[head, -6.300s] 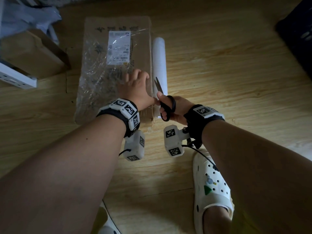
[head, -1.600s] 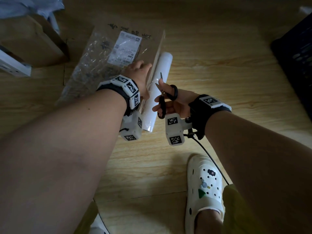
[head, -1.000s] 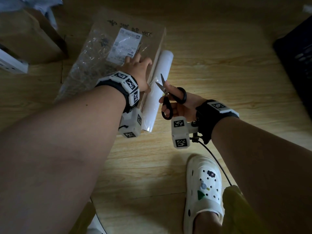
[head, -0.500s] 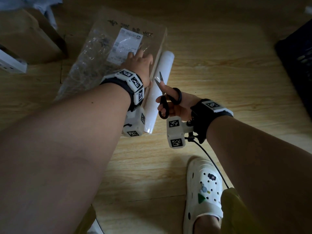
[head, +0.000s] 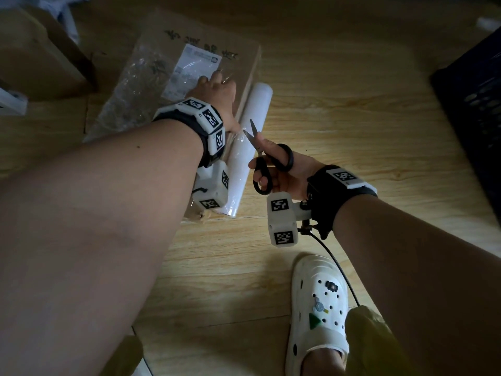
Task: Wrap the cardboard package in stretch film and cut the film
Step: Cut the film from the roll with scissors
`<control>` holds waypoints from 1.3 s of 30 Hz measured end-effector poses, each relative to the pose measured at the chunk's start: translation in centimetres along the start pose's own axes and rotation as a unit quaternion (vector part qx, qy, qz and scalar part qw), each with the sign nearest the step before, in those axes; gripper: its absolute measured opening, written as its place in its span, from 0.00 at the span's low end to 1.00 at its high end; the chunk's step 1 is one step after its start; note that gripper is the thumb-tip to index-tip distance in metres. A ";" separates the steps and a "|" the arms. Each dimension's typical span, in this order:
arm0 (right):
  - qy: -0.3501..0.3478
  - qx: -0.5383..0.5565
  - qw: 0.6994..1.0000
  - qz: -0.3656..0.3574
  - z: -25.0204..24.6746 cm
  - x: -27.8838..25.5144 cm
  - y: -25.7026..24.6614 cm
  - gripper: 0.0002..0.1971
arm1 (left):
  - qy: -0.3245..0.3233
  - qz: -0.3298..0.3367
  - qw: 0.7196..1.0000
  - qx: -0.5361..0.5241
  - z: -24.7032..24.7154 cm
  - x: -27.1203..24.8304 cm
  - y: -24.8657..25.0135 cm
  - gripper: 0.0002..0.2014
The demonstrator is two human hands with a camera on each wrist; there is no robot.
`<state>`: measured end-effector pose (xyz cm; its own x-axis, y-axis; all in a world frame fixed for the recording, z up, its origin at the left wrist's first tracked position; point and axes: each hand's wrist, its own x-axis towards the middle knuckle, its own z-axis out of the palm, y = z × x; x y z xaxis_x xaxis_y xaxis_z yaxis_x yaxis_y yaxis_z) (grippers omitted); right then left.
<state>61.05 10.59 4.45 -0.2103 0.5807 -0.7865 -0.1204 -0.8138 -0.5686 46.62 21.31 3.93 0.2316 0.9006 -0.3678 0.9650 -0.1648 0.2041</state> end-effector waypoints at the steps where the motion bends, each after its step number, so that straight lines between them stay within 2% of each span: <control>1: -0.004 -0.007 1.000 0.004 0.0 0.0 0.0 0.21 | 0.000 0.000 1.000 0.000 0.0 0.0 0.0 0.27; 16: 0.013 0.011 1.000 0.013 0.9 3.2 -0.9 0.28 | -0.002 -0.013 1.000 0.010 0.2 0.4 -0.1 0.25; 19: 0.010 0.069 0.998 0.000 1.7 4.3 -1.2 0.26 | -0.011 -0.016 1.000 0.017 0.1 0.7 0.0 0.28; 22: -0.003 0.130 0.991 -0.026 2.8 5.2 -0.8 0.26 | -0.013 -0.014 1.000 0.013 -0.1 0.8 0.1 0.27; 28: 0.070 0.072 0.992 -0.079 2.3 5.9 -0.8 0.18 | -0.023 -0.016 0.999 0.032 -0.2 1.2 0.1 0.27; 36: -0.006 0.102 0.994 -0.034 1.2 4.6 -1.5 0.24 | -0.037 -0.003 0.998 0.058 -0.4 2.0 0.1 0.28; 39: -0.021 0.068 0.997 -0.013 0.3 4.2 -1.5 0.27 | -0.047 -0.005 0.997 0.063 -0.5 2.4 0.0 0.25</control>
<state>60.01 14.22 2.10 -0.2461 0.6019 -0.7597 -0.2563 -0.7963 -0.5479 47.13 23.62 3.52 0.2269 0.8621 -0.4532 0.9737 -0.2105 0.0870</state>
